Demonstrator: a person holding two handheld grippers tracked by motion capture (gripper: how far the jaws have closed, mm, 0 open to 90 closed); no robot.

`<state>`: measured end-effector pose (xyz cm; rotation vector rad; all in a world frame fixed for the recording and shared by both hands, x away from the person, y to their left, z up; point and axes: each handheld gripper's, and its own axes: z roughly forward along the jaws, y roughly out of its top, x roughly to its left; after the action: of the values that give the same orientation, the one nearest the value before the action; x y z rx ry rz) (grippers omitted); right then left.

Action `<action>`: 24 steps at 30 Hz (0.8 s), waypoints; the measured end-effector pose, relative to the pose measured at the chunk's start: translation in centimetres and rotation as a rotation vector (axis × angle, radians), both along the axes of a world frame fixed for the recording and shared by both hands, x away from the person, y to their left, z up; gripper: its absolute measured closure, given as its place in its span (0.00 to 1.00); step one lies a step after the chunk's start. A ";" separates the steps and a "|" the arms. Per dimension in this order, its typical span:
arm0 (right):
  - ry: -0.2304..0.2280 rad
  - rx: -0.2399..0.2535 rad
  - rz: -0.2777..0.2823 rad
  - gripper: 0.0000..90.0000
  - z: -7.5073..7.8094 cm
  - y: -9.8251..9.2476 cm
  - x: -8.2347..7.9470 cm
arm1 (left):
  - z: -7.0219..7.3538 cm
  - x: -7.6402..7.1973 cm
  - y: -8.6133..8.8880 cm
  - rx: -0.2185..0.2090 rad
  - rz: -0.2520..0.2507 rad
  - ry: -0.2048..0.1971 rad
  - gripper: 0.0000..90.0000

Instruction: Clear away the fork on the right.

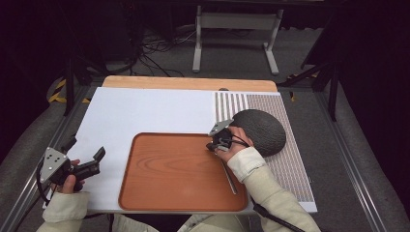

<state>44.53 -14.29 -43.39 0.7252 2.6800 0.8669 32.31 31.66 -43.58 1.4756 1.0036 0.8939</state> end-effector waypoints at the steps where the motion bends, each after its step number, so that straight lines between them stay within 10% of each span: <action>1: 0.000 0.002 -0.007 1.00 0.0 0.0 0.0 | 0.0 0.0 0.0 0.000 0.000 0.000 0.00; 24: -0.013 -0.016 -0.085 1.00 0.3 -2.0 0.5 | 0.0 0.0 0.0 0.000 0.001 0.002 0.00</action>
<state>45.01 -16.26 -43.13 0.8203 2.6202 0.8256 32.32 31.64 -43.59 1.4766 1.0064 0.8935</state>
